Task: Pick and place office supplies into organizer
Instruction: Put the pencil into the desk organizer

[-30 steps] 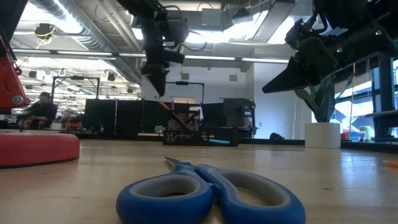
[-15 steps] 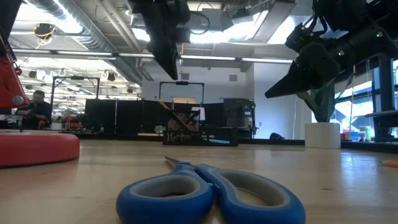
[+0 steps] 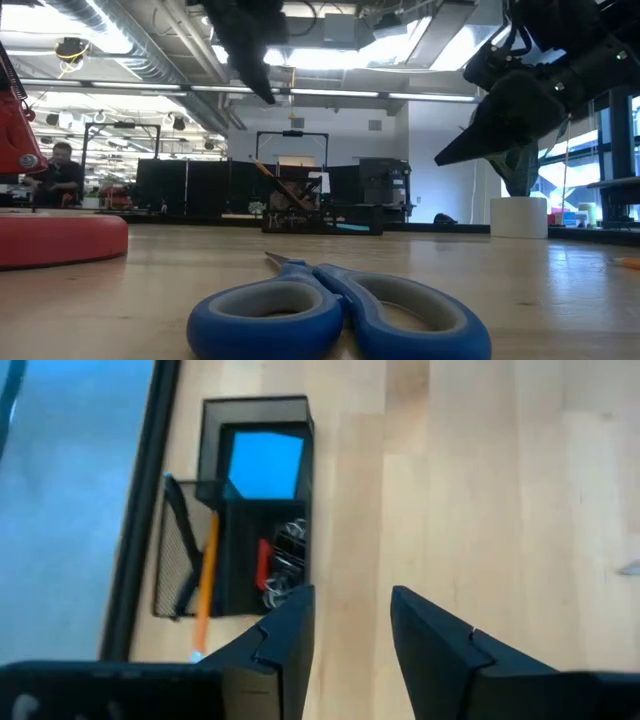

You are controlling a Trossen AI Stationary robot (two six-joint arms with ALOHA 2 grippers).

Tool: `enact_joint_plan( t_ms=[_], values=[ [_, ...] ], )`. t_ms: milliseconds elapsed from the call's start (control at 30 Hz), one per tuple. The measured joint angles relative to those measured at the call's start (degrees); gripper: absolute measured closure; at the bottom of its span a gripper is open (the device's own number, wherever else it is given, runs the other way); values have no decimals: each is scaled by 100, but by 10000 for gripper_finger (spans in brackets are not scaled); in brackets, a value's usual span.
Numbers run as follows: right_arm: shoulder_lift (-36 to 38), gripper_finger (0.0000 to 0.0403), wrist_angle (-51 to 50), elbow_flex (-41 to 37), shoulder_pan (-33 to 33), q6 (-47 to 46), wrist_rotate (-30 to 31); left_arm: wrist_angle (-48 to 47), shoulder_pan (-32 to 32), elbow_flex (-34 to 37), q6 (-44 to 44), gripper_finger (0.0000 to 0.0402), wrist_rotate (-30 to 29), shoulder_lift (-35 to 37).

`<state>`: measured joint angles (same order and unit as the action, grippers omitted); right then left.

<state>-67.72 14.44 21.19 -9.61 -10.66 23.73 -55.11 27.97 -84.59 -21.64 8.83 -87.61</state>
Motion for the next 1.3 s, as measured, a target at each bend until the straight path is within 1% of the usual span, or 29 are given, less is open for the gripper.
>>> enact_joint_plan(
  t_ms=[100, 300, 533, 700, 767, 867, 900, 1000, 1100, 1200, 1300],
  values=[
    [0, 396, 0, 0, -9, 14, 0, 424, -2, 732, 77, 274, 10, 494],
    [0, 396, 23, 0, -9, 14, 0, 1744, 31, 2360, 354, 274, -8, 1718],
    [0, 396, 26, 0, -9, -413, -17, 3391, 13, 4271, 704, 274, 17, 3231],
    [0, 396, -143, 126, -9, -23, -672, 4477, 9, 5349, 1103, 274, 34, 4090],
    [0, 396, -598, 355, -9, -291, -1040, 4884, 9, 5698, 1340, 274, 34, 4314],
    [-49, 396, -2189, 961, -65, -656, -1769, 5382, -22, 6121, 1589, 274, 30, 4487],
    [-103, 396, -2720, 1184, -144, -785, -1861, 5516, -41, 6222, 1630, 274, 24, 4508],
    [-274, 396, -3970, 1862, -403, -989, -1915, 5784, -105, 6420, 1643, 274, 12, 4515],
    [-477, 396, -4979, 2452, -734, -507, -2015, 5794, -173, 6454, 1643, 274, -12, 4513],
    [-681, 396, -5526, 2906, -1035, -104, -2016, 5818, -232, 6454, 1643, 274, -16, 4515],
    [-801, 396, -5659, 3115, -1131, -181, -1899, 5818, -264, 6454, 1643, 274, -18, 4515]
  ],
)
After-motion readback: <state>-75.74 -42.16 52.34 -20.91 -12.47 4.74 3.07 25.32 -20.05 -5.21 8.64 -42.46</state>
